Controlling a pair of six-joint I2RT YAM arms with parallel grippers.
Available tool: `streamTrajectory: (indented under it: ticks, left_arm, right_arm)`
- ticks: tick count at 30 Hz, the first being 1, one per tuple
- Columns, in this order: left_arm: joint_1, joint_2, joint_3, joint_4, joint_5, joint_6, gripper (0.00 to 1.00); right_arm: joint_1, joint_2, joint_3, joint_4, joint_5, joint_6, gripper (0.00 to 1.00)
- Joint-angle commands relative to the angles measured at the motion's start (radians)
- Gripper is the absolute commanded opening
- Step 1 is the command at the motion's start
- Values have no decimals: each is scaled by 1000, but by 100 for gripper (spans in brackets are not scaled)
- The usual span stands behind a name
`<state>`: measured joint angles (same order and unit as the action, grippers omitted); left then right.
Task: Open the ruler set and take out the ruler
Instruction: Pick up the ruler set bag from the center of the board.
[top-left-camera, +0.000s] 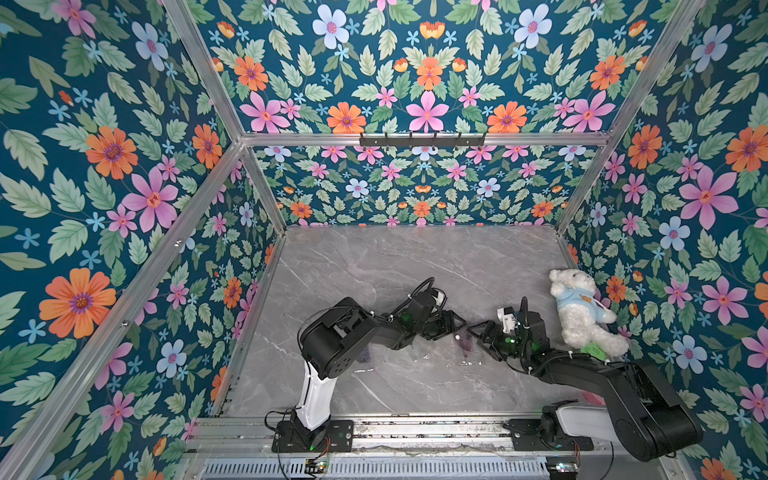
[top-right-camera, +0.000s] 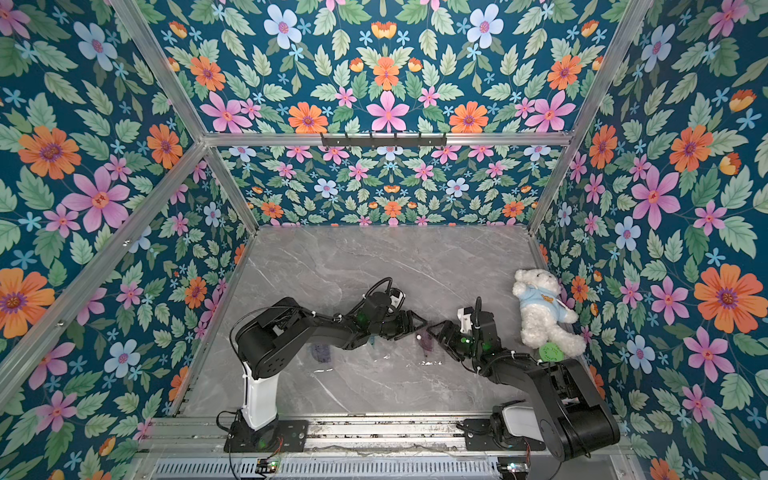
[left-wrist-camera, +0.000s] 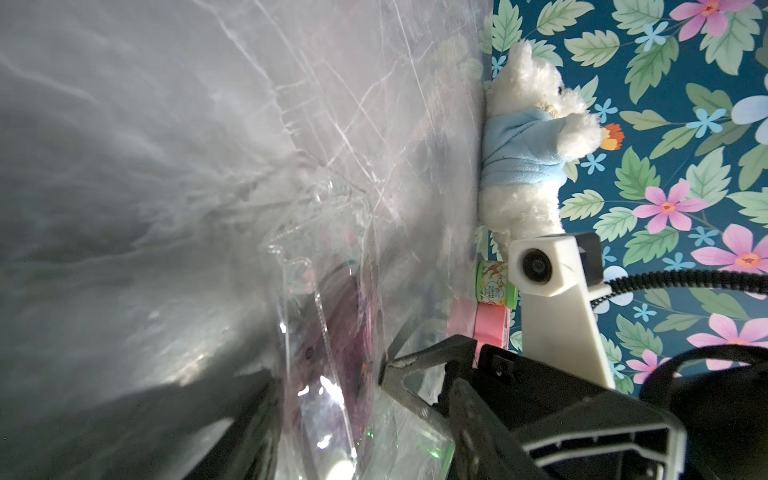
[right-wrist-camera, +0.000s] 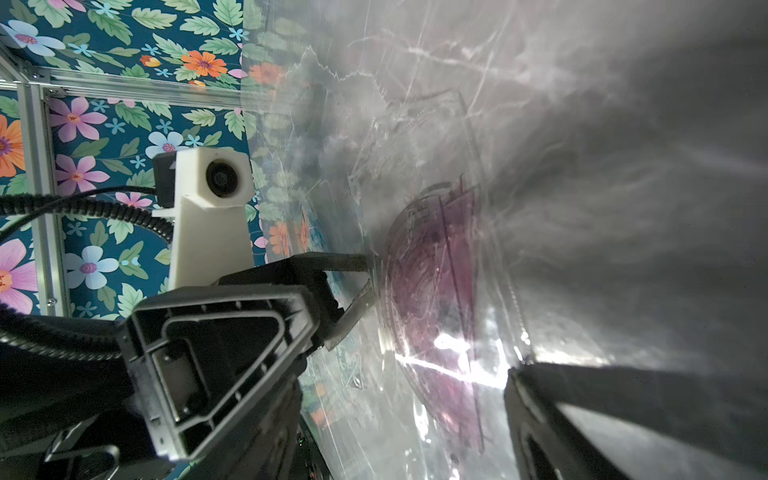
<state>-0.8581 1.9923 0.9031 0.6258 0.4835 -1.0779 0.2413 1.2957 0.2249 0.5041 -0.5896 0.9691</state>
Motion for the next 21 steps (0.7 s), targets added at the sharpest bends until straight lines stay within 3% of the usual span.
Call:
streamTrajectory:
  ticks: [1, 9, 21]
  left_arm:
    - [1, 8, -19, -74, -4, -26, 67]
    - [1, 23, -31, -57, 1, -24, 67]
    - [-2, 43, -20, -40, 23, -26, 67]
  right_arm:
    - [0, -28, 7, -34, 50, -3, 80]
    - [-3, -133, 99, -300, 141, -152, 83]
    - [-27, 113, 119, -47, 45, -140, 83]
